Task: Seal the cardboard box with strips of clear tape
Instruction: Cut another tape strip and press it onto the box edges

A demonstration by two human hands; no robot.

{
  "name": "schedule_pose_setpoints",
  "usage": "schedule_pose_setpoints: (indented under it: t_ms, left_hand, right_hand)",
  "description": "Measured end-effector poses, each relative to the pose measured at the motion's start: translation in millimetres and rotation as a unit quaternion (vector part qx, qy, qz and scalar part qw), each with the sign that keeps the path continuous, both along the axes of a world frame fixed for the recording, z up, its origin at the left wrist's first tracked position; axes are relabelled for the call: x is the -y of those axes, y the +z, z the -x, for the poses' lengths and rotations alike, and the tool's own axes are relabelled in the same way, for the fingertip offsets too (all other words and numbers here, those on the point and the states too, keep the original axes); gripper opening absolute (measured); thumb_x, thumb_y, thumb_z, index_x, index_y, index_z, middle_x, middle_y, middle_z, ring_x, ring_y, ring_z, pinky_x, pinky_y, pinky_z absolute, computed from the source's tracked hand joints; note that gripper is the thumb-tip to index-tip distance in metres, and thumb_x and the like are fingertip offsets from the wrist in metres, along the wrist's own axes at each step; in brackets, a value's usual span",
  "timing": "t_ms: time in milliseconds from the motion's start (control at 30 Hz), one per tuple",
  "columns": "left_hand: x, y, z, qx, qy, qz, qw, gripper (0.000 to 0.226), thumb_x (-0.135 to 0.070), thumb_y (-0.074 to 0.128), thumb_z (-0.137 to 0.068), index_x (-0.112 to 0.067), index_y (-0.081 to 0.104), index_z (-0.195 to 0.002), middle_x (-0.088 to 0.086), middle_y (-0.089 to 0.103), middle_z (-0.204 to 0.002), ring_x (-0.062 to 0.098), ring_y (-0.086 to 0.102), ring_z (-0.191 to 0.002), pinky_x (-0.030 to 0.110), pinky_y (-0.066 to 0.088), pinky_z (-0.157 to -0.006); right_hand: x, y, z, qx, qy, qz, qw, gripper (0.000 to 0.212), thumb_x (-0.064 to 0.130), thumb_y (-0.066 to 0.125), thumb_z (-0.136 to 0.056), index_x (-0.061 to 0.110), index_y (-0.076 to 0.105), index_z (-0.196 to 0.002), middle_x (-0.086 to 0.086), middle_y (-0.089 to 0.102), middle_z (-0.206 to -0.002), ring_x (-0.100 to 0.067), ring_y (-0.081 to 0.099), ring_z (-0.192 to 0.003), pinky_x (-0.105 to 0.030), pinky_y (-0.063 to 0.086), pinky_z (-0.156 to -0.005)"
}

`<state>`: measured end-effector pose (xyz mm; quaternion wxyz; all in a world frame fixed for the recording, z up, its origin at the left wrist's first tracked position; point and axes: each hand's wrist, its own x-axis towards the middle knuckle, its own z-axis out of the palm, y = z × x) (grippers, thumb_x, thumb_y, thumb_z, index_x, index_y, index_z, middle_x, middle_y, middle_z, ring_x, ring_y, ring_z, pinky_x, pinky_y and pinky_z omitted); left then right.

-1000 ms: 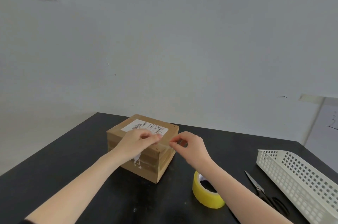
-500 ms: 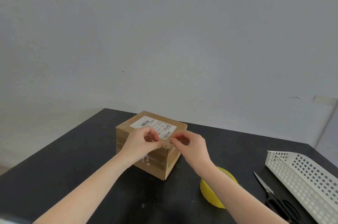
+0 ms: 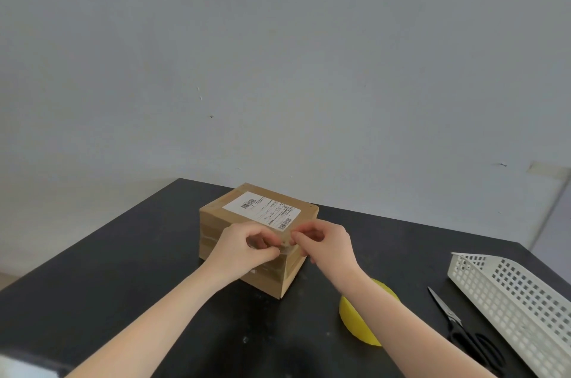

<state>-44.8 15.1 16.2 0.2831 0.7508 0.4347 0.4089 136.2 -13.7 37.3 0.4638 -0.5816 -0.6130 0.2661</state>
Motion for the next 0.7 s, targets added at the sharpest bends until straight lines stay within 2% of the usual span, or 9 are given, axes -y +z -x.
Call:
schedule_pose_setpoints:
  t_ms: [67,133,367,500,700]
  left_hand:
    - [1.5,-2.2,-2.3,0.008,0.018,-0.001,1.0,0.003,-0.031,0.074,-0.08,-0.028,0.075,-0.08,-0.015,0.071,-0.08,0.002,0.064,-0.083,0.013,0.048,-0.069]
    - [1.7,-5.1,-4.9,0.018,0.044,-0.012,0.999,0.007,-0.033,0.075,-0.079,-0.027,0.074,-0.077,-0.015,0.071,-0.077,0.001,0.064,-0.08,0.013,0.046,-0.068]
    - [3.4,-11.1,-8.8,0.021,0.08,-0.015,0.996,0.018,-0.019,0.082,-0.072,-0.025,0.066,-0.076,-0.011,0.069,-0.076,0.002,0.065,-0.073,0.014,0.048,-0.063]
    - [1.1,-18.2,-13.5,0.024,0.098,-0.042,0.994,0.022,-0.017,0.082,-0.072,-0.021,0.06,-0.071,-0.01,0.066,-0.071,0.001,0.063,-0.071,0.014,0.047,-0.062]
    - [-1.0,-25.7,-19.6,0.011,0.118,-0.095,0.988,0.028,-0.018,0.081,-0.074,-0.024,0.054,-0.071,-0.01,0.062,-0.07,0.004,0.061,-0.07,0.014,0.048,-0.063]
  right_hand:
    - [1.3,-1.2,0.4,0.017,0.001,-0.003,1.0,0.014,0.02,0.068,-0.085,0.033,0.07,-0.077,0.008,0.073,-0.074,-0.002,0.06,-0.058,-0.014,0.045,-0.057]
    - [2.4,-2.7,0.9,0.033,0.002,-0.007,0.999,0.014,0.021,0.068,-0.085,0.033,0.07,-0.078,0.008,0.073,-0.075,-0.001,0.06,-0.059,-0.013,0.046,-0.058]
    - [0.9,-11.4,0.1,0.077,-0.008,-0.018,0.997,0.006,0.026,0.068,-0.084,0.027,0.074,-0.086,0.011,0.072,-0.078,-0.003,0.065,-0.077,-0.02,0.055,-0.075]
    - [2.5,-12.8,-0.1,0.111,-0.028,-0.045,0.992,0.009,0.025,0.068,-0.086,0.032,0.069,-0.081,0.016,0.065,-0.078,0.0,0.06,-0.077,-0.009,0.043,-0.066]
    - [-0.7,-15.0,0.4,0.116,-0.034,-0.061,0.991,0.01,0.025,0.068,-0.086,0.034,0.067,-0.081,0.015,0.064,-0.083,-0.003,0.059,-0.081,-0.01,0.041,-0.066]
